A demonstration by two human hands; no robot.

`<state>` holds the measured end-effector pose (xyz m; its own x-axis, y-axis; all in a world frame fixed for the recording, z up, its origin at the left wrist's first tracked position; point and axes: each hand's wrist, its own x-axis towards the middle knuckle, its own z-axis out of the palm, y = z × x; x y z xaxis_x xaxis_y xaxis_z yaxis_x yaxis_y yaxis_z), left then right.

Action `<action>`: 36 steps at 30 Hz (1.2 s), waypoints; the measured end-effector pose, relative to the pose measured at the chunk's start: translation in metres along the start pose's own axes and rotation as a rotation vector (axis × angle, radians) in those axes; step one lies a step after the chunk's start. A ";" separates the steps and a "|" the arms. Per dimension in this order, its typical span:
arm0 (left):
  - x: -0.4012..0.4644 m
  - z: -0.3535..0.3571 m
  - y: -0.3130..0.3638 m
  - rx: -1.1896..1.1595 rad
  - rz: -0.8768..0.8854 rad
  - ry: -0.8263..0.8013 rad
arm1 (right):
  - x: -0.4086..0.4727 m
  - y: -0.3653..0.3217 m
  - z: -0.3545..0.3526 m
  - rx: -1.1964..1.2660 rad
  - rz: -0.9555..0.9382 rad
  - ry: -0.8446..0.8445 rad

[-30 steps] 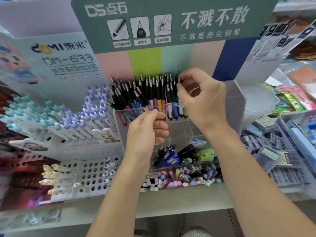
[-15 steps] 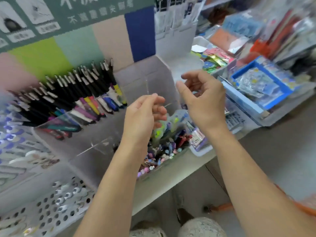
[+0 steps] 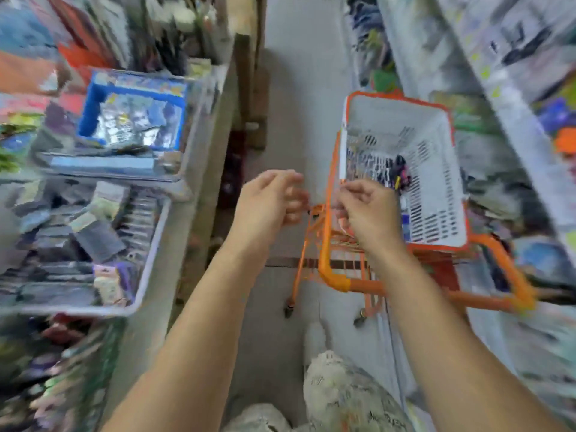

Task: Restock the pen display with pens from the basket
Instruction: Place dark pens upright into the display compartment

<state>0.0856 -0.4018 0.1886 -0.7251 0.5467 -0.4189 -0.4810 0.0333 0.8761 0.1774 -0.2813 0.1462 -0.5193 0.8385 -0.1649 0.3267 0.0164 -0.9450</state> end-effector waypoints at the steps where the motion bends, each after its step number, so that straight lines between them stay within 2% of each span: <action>1: 0.011 0.021 -0.005 0.027 -0.019 -0.038 | 0.011 0.009 -0.018 -0.010 0.027 0.057; 4: 0.049 0.082 -0.019 0.105 -0.076 -0.124 | 0.051 0.038 -0.071 -0.040 0.127 0.191; 6: 0.082 0.121 -0.031 0.169 -0.109 -0.157 | 0.086 0.056 -0.100 -0.073 0.198 0.209; 13: 0.224 0.223 -0.097 0.497 -0.209 -0.174 | 0.237 0.128 -0.158 -0.266 0.415 0.078; 16: 0.277 0.247 -0.127 0.613 -0.240 -0.192 | 0.294 0.153 -0.156 -0.370 0.389 0.034; 23: 0.374 0.271 -0.172 0.805 -0.342 -0.273 | 0.413 0.214 -0.120 -0.631 0.278 0.077; 26: 0.409 0.280 -0.199 0.825 -0.408 -0.338 | 0.448 0.250 -0.101 -0.798 0.266 0.064; 31: 0.444 0.300 -0.239 0.854 -0.419 -0.365 | 0.479 0.294 -0.072 -1.086 0.329 0.169; 35: 0.452 0.300 -0.254 0.748 -0.418 -0.362 | 0.486 0.311 -0.060 -1.274 0.307 0.308; 36: 0.454 0.299 -0.255 0.718 -0.426 -0.354 | 0.488 0.313 -0.060 -1.271 0.310 0.298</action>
<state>0.0267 0.0881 -0.1534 -0.3051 0.5903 -0.7473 -0.1648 0.7402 0.6519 0.0739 0.1656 -0.2127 -0.1537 0.9828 -0.1019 0.9850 0.1606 0.0630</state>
